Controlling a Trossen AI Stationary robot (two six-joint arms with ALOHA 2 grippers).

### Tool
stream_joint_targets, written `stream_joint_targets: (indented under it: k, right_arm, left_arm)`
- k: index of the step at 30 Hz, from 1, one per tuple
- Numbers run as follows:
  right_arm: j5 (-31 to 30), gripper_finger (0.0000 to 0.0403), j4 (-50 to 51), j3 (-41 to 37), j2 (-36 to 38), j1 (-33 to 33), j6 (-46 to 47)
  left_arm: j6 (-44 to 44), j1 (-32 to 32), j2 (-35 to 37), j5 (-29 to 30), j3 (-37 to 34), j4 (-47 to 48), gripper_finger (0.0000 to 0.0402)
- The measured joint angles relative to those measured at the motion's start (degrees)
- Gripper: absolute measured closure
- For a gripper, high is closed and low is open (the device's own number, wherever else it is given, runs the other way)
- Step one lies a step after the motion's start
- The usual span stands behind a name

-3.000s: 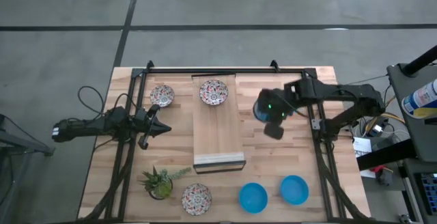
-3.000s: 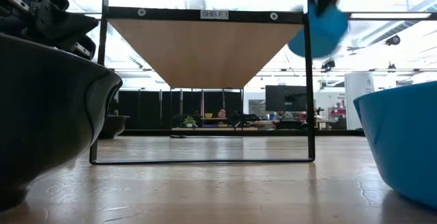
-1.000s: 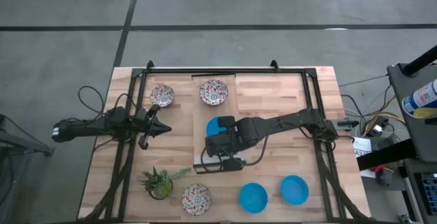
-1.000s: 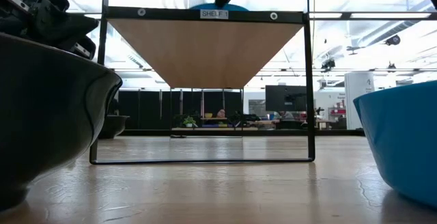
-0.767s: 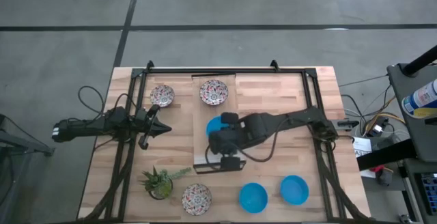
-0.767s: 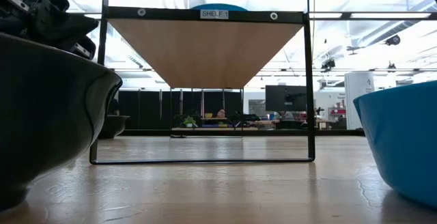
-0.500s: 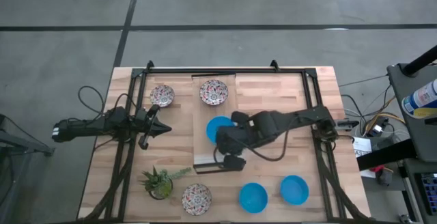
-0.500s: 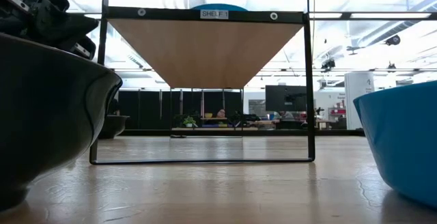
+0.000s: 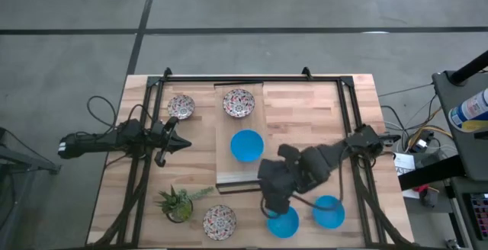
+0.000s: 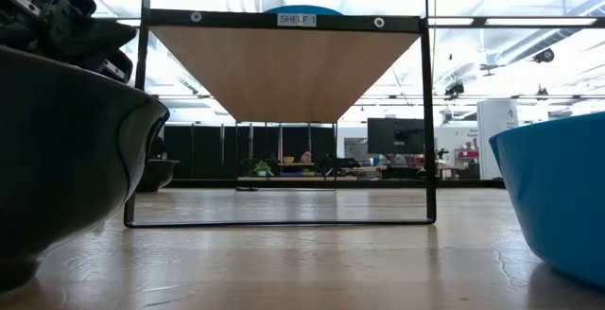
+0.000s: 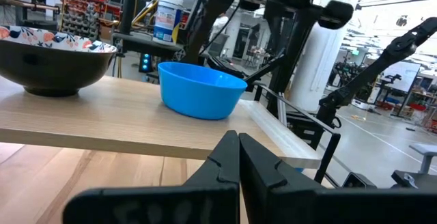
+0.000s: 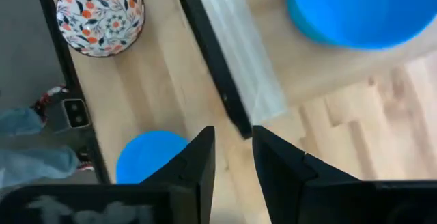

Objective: Pick & Place Mini bowls
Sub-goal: Stack the right blue bowl on top of the blue bowl on the shelf

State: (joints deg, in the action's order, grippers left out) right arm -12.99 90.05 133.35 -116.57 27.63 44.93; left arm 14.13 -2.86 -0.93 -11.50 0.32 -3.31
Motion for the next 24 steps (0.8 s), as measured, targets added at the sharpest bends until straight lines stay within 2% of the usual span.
stream_joint_targets:
  k: [9,13,17,24]
  right_arm:
    - [2.2,0.0273,0.0,-10.0,2.6,6.8,17.5]
    - [2.4,0.0250,-0.1,-18.2,6.5,10.1,25.6]
    - [2.5,0.0232,-0.3,-27.3,12.2,13.3,37.7]
    - [2.6,0.0223,-4.9,-44.2,21.8,19.9,56.6]
  left_arm:
    - [0.0,0.0,0.0,0.0,0.0,0.0,0.0401]
    - [0.0,0.0,0.0,0.0,0.0,0.0,0.0401]
    - [0.0,0.0,0.0,0.0,0.0,0.0,0.0401]
    - [0.0,0.0,-0.1,0.0,0.0,0.0,0.0401]
